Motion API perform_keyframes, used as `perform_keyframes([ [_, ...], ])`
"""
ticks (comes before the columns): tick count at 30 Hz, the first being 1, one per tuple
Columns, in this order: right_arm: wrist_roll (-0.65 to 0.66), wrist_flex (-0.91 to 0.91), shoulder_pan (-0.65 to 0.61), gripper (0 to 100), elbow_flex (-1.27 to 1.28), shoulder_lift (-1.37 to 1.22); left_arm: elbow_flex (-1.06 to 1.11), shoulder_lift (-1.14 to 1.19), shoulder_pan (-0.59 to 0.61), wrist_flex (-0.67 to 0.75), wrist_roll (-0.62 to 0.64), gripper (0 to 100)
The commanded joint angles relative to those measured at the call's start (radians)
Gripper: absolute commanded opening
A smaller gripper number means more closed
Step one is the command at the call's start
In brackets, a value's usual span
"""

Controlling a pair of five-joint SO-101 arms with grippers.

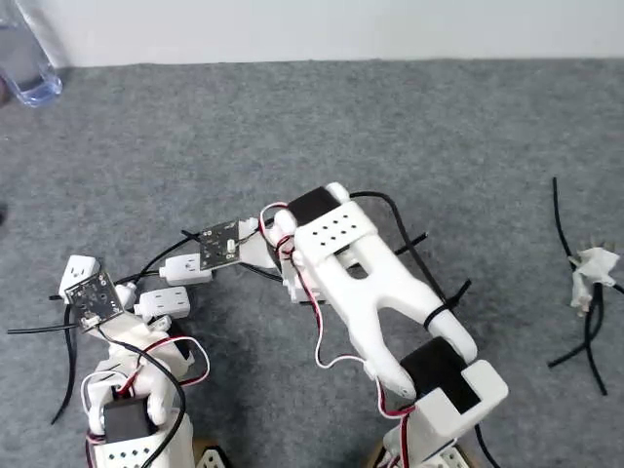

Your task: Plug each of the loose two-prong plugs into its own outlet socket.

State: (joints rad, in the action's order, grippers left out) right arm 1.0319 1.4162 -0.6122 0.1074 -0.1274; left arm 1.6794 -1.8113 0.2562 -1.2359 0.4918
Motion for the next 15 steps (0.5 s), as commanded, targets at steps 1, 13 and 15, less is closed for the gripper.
perform_keyframes([
  [1,-0.081,-0.074,0.007,37.3,-0.02,-0.019,-0.004,-0.011,0.008,0.002,-0.009,1],
  [13,-0.305,-0.196,0.039,37.2,-0.02,-0.237,-0.004,-0.011,0.008,0.002,-0.009,1],
  [15,-0.307,-0.196,0.061,35.4,-0.02,-0.24,-0.004,-0.011,0.008,0.002,-0.009,1],
])
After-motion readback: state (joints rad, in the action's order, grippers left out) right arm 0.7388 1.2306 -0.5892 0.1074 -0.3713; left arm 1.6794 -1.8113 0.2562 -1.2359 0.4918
